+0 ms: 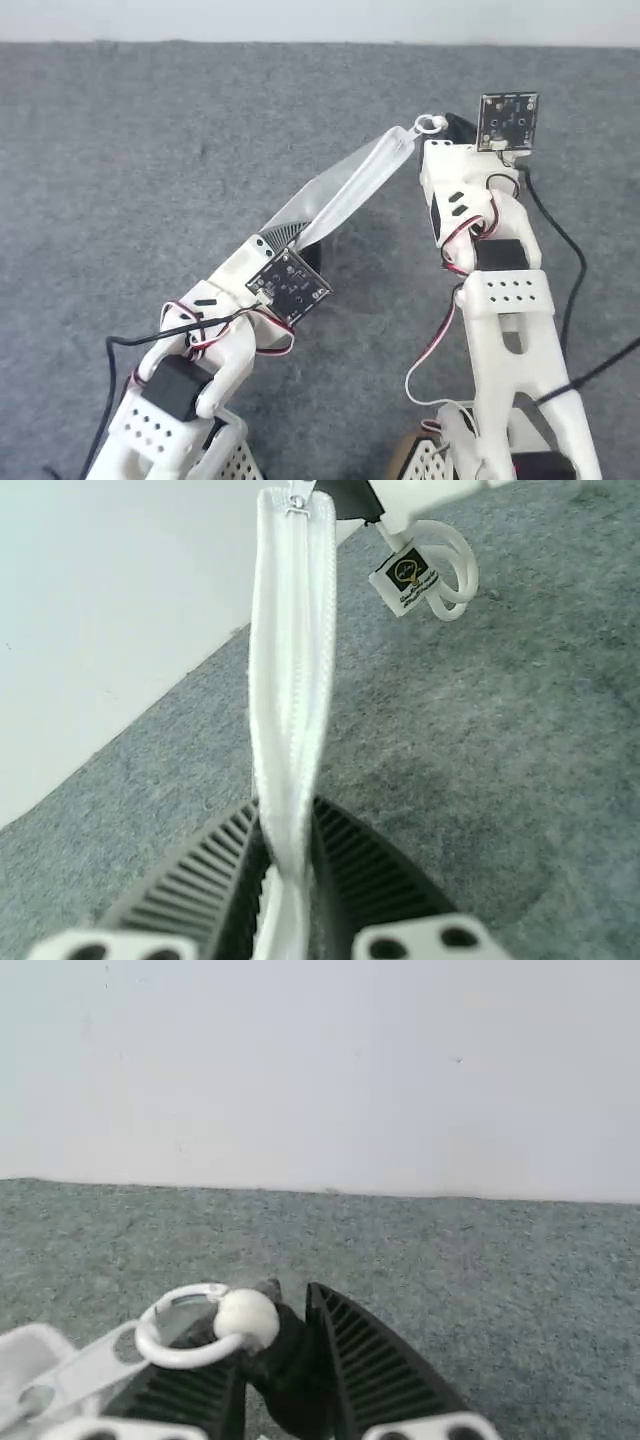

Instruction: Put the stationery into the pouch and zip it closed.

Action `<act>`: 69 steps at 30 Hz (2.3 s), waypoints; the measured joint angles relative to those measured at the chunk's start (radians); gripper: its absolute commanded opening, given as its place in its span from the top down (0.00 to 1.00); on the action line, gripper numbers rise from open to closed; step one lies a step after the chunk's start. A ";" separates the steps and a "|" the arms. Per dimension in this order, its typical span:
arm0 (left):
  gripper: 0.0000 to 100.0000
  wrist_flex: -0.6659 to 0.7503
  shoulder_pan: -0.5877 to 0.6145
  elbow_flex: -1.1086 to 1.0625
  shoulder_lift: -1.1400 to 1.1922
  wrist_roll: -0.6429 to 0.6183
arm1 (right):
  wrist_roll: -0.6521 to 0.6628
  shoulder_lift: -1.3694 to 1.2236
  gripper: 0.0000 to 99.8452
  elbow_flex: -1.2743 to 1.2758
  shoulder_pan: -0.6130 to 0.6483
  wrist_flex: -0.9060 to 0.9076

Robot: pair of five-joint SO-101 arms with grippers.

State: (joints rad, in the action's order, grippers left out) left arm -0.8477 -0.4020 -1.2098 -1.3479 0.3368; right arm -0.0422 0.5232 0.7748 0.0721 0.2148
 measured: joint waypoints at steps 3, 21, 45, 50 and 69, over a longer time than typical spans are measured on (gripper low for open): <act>0.99 0.000 0.000 0.000 0.000 0.000 | 0.014 0.035 0.99 0.037 0.000 0.000; 0.99 -0.015 0.003 -0.002 -0.008 0.000 | 0.100 0.419 0.76 0.063 0.133 0.491; 0.74 -0.015 0.106 -0.003 0.002 -0.230 | 0.132 0.850 0.84 0.227 0.345 0.586; 0.71 -0.037 0.106 0.008 0.002 -0.298 | 0.132 0.850 0.85 0.227 0.353 0.586; 0.71 -0.364 0.146 0.198 -0.394 -0.379 | 0.226 1.079 0.99 0.222 0.347 0.859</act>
State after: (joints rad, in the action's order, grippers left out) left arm -1.2114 -0.2562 -1.0119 -1.7423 -0.0422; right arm 0.1834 1.6019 0.9973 0.4189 1.0740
